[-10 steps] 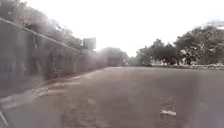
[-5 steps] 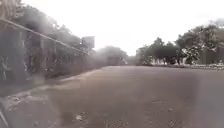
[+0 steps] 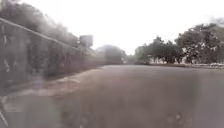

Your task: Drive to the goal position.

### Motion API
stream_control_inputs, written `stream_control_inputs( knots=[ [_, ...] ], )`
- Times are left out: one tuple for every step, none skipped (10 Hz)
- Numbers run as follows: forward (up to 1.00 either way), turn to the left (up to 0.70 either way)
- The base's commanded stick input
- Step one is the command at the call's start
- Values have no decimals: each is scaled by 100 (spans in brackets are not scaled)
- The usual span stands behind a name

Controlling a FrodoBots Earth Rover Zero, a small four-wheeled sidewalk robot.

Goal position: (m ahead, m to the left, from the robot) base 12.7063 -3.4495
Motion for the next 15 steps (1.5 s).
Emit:
stream_control_inputs(
  knots=[
    [100,0],
    [100,0],
    [100,0],
    [100,0],
    [100,0],
    [100,0],
    [100,0],
    [100,0],
    [100,0],
    [100,0],
    [100,0],
    [100,0],
    [100,0],
    [100,0],
    [100,0]
  ],
)
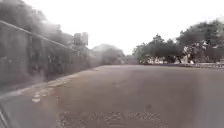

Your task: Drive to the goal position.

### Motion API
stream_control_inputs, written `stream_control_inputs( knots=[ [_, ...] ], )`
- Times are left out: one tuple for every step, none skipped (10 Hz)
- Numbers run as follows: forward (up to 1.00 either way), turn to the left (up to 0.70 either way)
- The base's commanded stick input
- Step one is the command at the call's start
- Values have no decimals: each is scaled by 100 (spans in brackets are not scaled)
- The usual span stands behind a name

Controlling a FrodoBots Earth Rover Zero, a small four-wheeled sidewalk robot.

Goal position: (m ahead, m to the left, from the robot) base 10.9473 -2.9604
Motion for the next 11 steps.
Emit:
stream_control_inputs(
  knots=[
    [100,0],
    [100,0],
    [100,0],
    [100,0],
    [100,0],
    [100,0],
    [100,0],
    [100,0],
    [100,0],
    [100,0],
    [100,0]
  ],
)
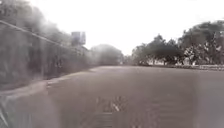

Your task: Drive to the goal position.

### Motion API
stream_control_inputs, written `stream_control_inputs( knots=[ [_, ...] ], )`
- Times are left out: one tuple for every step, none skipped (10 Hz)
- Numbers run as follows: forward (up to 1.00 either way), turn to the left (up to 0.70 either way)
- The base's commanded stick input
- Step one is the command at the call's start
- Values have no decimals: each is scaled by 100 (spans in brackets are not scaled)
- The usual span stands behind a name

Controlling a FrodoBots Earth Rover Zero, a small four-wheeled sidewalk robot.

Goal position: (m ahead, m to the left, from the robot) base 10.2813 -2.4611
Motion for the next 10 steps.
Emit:
stream_control_inputs(
  knots=[
    [100,0],
    [100,0],
    [100,0],
    [100,0],
    [100,0],
    [100,0],
    [100,0],
    [100,0],
    [100,0],
    [100,0]
  ],
)
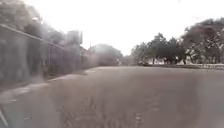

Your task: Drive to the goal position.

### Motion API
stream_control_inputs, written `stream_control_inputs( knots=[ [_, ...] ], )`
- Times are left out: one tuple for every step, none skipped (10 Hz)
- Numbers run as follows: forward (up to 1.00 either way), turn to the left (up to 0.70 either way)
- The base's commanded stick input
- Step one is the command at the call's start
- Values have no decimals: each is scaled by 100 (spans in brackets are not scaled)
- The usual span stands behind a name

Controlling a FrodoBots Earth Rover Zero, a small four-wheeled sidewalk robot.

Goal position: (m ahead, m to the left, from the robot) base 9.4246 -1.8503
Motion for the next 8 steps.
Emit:
stream_control_inputs(
  knots=[
    [100,0],
    [100,0],
    [100,0],
    [100,0],
    [100,0],
    [100,0],
    [100,0],
    [100,0]
  ],
)
